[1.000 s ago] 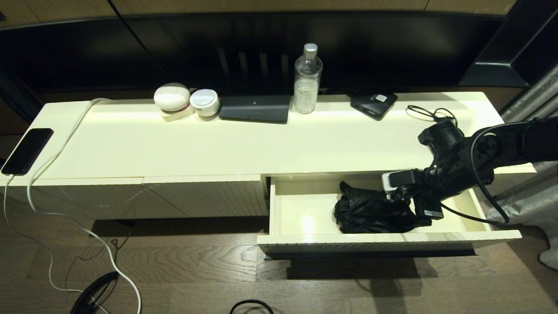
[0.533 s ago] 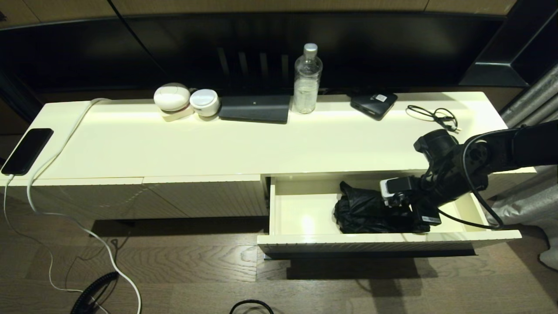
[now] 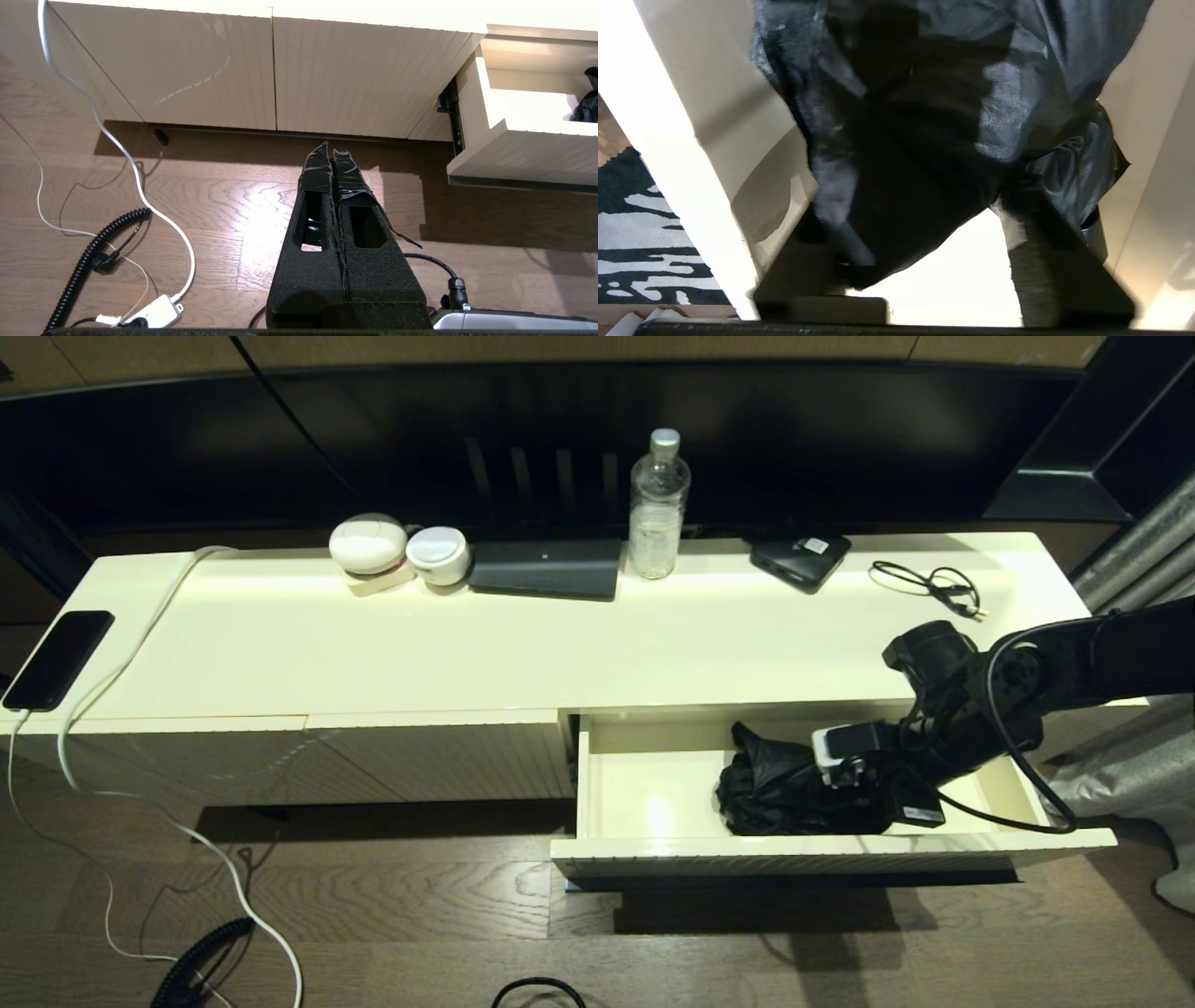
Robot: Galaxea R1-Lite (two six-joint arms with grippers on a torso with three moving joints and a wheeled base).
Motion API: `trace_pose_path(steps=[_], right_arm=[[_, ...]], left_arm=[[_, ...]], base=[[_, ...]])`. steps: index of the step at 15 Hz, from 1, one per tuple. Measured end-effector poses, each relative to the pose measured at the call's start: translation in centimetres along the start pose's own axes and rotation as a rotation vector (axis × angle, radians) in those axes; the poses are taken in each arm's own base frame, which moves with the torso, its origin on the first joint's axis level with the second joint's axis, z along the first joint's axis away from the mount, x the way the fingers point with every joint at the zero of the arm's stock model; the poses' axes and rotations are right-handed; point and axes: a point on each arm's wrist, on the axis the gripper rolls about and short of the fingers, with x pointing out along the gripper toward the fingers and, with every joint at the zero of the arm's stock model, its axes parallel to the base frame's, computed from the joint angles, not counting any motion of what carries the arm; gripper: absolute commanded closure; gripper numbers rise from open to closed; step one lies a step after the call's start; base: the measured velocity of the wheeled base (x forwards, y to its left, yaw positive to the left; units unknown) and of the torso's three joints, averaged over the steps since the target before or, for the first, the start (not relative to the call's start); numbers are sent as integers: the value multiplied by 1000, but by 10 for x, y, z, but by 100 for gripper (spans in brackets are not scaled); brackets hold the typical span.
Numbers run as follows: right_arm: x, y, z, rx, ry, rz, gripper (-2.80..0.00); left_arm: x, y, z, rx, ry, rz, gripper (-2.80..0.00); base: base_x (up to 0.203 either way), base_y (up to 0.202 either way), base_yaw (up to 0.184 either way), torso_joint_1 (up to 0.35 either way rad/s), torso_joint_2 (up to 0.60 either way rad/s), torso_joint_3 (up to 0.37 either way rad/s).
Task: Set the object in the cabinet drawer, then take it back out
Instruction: Take the umbrella out of the drawer and put it on the table
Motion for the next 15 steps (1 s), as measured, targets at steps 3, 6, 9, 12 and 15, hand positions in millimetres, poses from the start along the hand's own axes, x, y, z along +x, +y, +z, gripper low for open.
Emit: trace_pose_path(steps=[3,6,9,12,15], right_arm=[[1,0,0,0,0,1,0],[-5,2,0,-1,-1,-6,0],[-22,7,2,-1,-5,-28,0],[-49,11,5,17,-16,-82,0],[-79,15,9,9,-30,-133,0]], left_arm=[[0,0,0,0,0,0,0],[0,0,0,0,0,0,0],[0,0,0,-1,0,0,0],[0,0,0,0,0,0,0],[0,0,0,0,0,0,0]], base=[[0,0,0,0,0,0],[0,0,0,0,0,0],[0,0,0,0,0,0],[0,0,0,0,0,0],[0,0,0,0,0,0]])
